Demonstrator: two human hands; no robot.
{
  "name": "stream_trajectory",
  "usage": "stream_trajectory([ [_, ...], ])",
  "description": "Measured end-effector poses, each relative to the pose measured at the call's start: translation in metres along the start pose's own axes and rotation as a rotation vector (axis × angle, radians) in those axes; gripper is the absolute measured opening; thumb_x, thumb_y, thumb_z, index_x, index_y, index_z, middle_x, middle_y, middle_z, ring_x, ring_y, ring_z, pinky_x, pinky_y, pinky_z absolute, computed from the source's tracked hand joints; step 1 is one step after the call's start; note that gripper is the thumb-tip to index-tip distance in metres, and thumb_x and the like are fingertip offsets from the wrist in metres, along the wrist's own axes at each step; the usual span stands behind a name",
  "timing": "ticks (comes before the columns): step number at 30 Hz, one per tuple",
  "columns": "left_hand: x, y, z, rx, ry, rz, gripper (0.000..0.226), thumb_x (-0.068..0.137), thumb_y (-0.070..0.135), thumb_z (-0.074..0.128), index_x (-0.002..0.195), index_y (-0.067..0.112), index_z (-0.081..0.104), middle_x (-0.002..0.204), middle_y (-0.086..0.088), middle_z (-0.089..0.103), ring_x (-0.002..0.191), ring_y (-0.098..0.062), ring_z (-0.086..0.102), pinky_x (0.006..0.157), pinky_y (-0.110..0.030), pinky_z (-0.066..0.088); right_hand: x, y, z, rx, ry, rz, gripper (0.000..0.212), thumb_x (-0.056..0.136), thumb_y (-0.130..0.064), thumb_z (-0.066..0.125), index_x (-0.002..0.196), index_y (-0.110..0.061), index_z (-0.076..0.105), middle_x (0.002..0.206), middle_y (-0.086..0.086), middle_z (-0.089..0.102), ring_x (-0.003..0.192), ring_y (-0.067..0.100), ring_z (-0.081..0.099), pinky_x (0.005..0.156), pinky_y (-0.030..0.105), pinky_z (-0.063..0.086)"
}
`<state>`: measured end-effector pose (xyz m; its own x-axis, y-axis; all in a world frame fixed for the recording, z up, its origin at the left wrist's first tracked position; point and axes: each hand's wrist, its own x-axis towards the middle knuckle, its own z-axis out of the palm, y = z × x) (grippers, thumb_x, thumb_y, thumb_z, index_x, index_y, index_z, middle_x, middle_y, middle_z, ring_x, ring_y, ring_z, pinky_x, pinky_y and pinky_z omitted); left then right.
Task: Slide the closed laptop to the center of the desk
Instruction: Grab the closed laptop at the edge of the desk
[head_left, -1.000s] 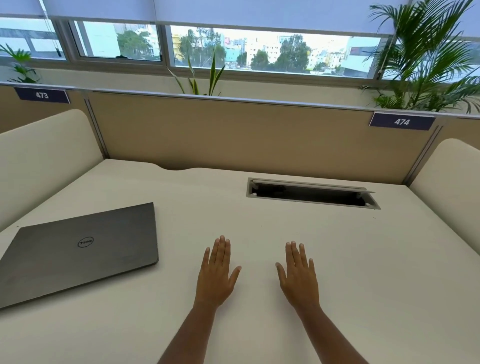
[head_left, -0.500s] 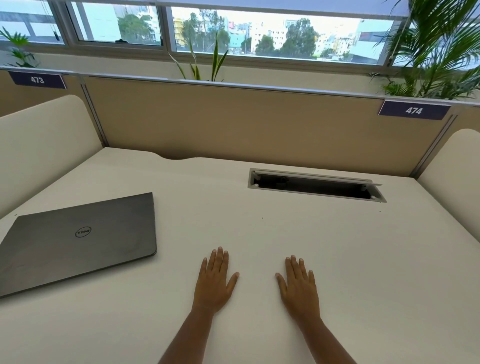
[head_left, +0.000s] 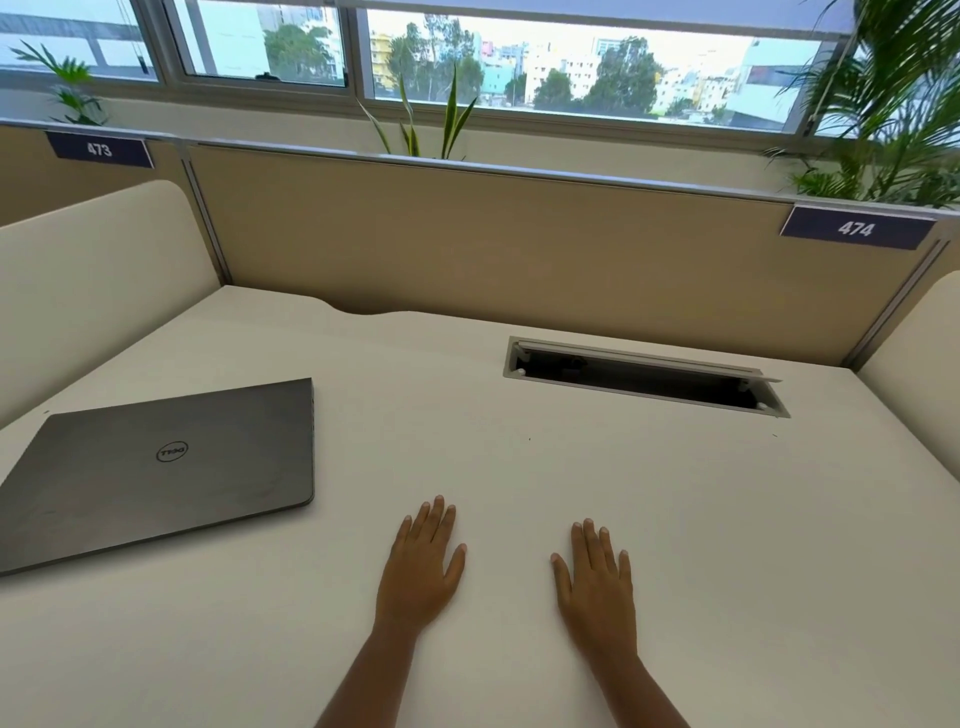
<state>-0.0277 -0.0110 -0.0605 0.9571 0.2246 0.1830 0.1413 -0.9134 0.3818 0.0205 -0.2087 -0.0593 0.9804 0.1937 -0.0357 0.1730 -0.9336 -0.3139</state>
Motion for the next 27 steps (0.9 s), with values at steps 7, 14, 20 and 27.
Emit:
stream_trajectory([
  [7,0.002,-0.001,0.000,0.034,-0.078,-0.022,0.055,0.096,0.032,0.034,0.147,0.017,0.022,0.158,-0.003,0.015,0.147,-0.019,0.015,0.122,-0.033,0.007,0.001,0.002,0.001,-0.016,0.026,0.004,0.057,0.098,-0.040,0.026,0.149,-0.018,0.012,0.160,-0.001,0.008,0.148,0.015,0.005,0.121,0.035,0.003],
  [14,-0.002,-0.003,-0.017,0.228,-0.015,0.130,0.050,0.051,0.042,0.085,0.094,0.021,0.077,0.104,0.006,0.076,0.094,-0.008,0.072,0.071,-0.025,0.059,0.004,-0.006,0.002,-0.009,0.037,0.060,0.057,0.098,-0.040,0.029,0.149,-0.020,0.013,0.160,0.000,0.012,0.148,0.014,0.008,0.120,0.038,0.007],
  [20,-0.003,-0.058,-0.060,0.155,0.102,0.107,0.026,0.085,0.029,0.061,0.101,0.013,0.074,0.110,-0.008,0.074,0.102,-0.024,0.070,0.073,-0.037,0.060,0.016,-0.064,0.005,0.210,0.050,-0.009,0.051,0.098,-0.030,0.036,0.146,-0.017,0.024,0.156,0.005,0.024,0.146,0.017,0.016,0.119,0.034,0.016],
  [27,0.007,-0.160,-0.135,0.180,0.211,-0.168,0.048,0.087,0.024,0.032,0.100,-0.001,0.071,0.112,-0.026,0.069,0.106,-0.045,0.064,0.073,-0.050,0.059,0.033,-0.180,0.020,0.498,0.015,-0.174,0.041,0.097,-0.026,0.042,0.137,-0.016,0.041,0.141,-0.002,0.046,0.133,0.012,0.040,0.100,0.018,0.031],
])
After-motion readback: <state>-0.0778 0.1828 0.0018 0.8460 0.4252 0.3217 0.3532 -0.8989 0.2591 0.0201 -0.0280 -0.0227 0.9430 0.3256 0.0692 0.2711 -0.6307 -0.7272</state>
